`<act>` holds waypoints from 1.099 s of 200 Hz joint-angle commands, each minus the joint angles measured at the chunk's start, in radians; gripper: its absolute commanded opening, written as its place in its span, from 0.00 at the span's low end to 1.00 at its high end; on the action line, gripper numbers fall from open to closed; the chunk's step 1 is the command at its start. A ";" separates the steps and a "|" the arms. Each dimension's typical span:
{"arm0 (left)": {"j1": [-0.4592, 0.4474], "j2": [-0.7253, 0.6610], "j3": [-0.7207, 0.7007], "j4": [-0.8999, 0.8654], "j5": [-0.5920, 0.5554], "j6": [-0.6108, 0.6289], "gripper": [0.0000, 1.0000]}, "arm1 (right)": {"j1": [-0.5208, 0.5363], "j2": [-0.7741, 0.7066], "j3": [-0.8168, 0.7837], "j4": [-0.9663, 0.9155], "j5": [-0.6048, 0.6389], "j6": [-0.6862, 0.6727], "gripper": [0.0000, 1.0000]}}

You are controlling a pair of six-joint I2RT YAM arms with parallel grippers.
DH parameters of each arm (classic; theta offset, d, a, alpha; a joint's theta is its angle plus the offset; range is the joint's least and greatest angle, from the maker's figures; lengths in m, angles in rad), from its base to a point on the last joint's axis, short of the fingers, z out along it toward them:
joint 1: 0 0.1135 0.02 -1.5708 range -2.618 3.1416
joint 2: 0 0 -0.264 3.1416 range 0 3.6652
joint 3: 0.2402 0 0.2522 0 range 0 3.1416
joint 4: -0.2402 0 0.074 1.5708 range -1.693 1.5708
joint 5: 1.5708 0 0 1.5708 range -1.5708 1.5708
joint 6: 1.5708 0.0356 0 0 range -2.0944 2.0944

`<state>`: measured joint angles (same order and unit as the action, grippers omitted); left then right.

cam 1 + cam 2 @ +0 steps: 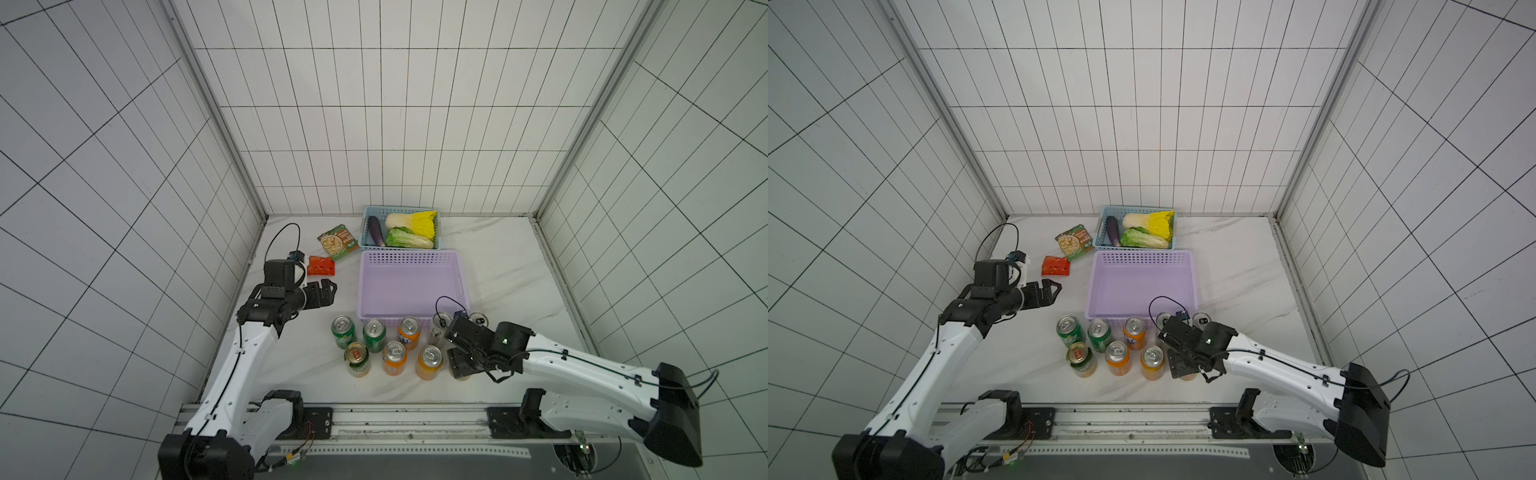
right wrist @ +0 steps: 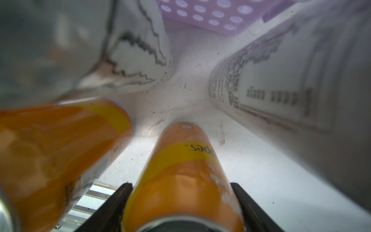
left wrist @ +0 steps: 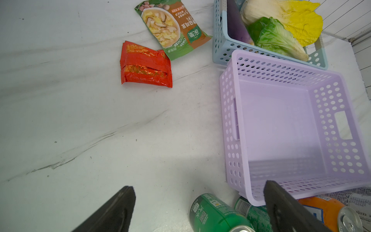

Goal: Take out the drinks from the basket
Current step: Place the drink at the center of the board.

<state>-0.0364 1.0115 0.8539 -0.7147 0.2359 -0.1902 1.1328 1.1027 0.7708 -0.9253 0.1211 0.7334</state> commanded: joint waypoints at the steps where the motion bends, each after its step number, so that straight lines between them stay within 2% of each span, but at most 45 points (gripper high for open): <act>1: 0.004 0.005 0.007 0.006 -0.007 0.015 0.98 | 0.007 -0.024 0.028 -0.027 0.032 0.004 0.81; 54: 0.005 0.001 0.008 0.006 -0.010 0.015 0.98 | 0.007 -0.055 0.160 -0.136 0.051 -0.015 0.86; 70: 0.004 -0.001 0.008 0.006 -0.008 0.015 0.98 | 0.006 -0.060 0.209 -0.169 0.045 -0.037 0.90; 121: 0.004 0.006 0.010 0.006 -0.004 0.015 0.98 | -0.013 0.009 0.421 -0.325 0.077 -0.132 0.96; 180: 0.004 0.004 0.011 0.008 0.011 0.014 0.98 | -0.264 0.044 0.587 -0.296 0.037 -0.356 0.97; 220: 0.005 0.008 0.013 0.006 0.018 0.015 0.98 | -0.470 0.068 0.623 -0.215 0.000 -0.488 1.00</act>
<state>-0.0364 1.0161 0.8539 -0.7151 0.2398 -0.1898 0.7677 1.1542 1.3540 -1.1812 0.1528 0.3687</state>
